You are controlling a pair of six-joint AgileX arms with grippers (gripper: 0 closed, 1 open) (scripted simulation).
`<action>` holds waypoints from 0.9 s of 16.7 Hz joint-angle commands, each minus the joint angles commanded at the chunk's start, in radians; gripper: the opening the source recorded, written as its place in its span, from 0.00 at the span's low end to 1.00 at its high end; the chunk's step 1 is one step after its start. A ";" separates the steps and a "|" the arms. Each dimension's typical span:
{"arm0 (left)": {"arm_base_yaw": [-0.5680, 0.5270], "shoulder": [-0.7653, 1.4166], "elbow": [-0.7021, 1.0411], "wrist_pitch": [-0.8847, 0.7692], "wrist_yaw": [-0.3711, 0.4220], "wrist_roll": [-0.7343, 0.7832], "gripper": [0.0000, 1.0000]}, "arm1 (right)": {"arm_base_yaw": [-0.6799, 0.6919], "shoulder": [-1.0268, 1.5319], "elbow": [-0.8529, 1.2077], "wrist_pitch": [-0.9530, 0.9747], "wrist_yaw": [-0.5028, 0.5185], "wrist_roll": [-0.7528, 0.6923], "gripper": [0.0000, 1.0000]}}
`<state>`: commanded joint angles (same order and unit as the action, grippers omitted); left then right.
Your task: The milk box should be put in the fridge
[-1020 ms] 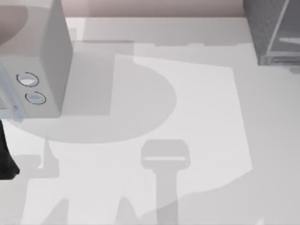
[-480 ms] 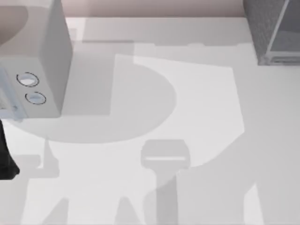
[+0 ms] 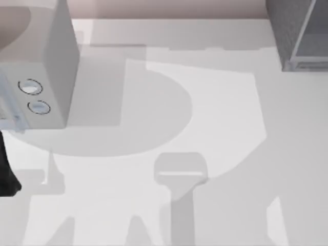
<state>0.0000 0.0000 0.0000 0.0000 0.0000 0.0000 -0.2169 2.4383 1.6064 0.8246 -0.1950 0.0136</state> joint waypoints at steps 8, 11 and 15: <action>0.000 0.000 0.000 0.000 0.000 0.000 1.00 | 0.000 0.000 0.000 0.000 0.000 0.000 0.68; 0.000 0.000 0.000 0.000 0.000 0.000 1.00 | 0.000 0.000 0.000 0.000 0.000 0.000 0.90; 0.000 0.000 0.000 0.000 0.000 0.000 1.00 | 0.000 0.000 0.000 0.000 0.000 0.000 1.00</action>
<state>0.0000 0.0000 0.0000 0.0000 0.0000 0.0000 -0.2169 2.4383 1.6064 0.8246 -0.1950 0.0136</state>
